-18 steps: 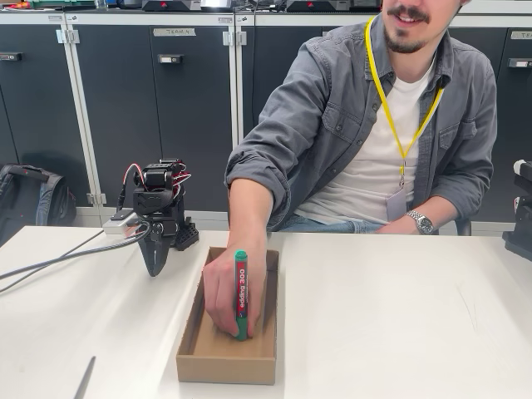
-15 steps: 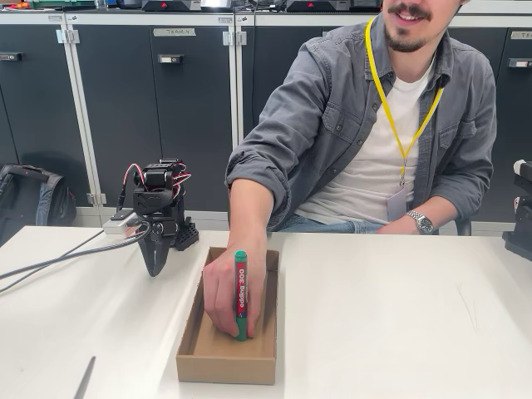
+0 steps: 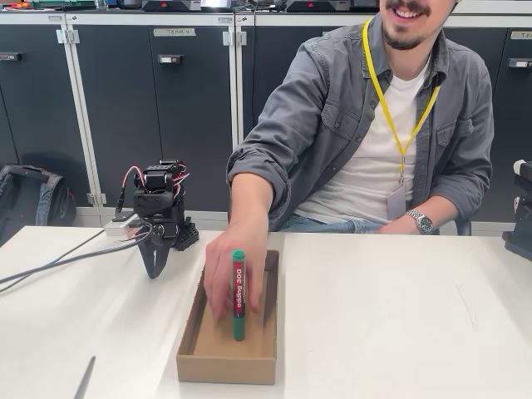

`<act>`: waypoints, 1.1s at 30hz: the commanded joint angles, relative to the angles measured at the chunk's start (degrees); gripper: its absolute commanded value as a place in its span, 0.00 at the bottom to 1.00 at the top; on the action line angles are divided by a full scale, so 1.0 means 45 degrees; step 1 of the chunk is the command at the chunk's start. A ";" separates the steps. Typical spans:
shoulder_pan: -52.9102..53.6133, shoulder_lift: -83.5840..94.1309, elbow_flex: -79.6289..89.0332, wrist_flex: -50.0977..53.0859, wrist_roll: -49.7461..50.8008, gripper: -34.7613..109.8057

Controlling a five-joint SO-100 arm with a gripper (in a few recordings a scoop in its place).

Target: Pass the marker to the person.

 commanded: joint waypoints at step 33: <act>-0.5254 -0.5527 -0.2207 -1.7109 -0.3398 0.28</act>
